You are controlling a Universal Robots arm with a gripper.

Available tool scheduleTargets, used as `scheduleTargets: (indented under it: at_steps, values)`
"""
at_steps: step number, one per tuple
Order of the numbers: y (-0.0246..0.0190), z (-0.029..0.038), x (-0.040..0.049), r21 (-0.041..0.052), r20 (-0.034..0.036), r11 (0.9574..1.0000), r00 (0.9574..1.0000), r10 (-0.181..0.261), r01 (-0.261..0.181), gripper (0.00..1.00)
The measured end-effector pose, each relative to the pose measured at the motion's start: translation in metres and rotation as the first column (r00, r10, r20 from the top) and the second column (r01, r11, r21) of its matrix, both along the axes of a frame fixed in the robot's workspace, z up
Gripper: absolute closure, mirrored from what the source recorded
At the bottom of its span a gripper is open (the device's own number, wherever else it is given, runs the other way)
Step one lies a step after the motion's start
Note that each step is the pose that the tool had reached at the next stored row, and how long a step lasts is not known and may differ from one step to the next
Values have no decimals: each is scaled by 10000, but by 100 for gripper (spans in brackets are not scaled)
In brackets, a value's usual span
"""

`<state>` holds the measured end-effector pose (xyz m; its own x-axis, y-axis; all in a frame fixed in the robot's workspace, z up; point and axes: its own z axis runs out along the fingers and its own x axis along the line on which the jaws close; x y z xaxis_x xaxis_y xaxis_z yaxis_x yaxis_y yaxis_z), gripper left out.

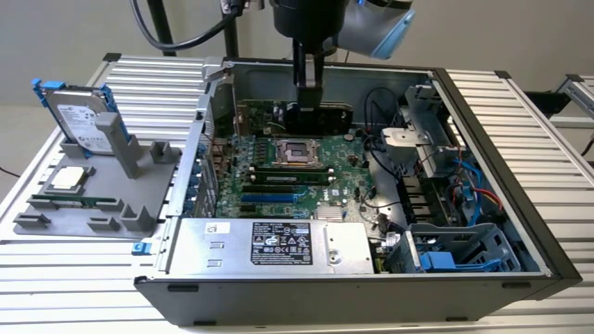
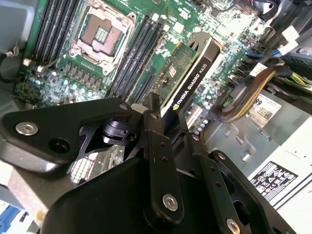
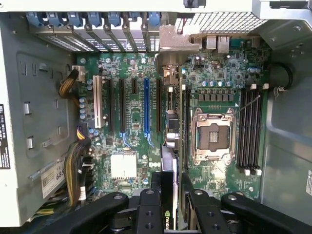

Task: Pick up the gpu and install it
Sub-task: 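Insert the gpu into the slot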

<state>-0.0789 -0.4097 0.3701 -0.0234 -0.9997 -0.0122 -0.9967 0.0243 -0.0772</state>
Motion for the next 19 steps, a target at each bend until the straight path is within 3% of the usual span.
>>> scheduleTargets:
  at_steps: [19]
  values:
    - [0,-82,0,-1,0,10000,10000,0,0,100]
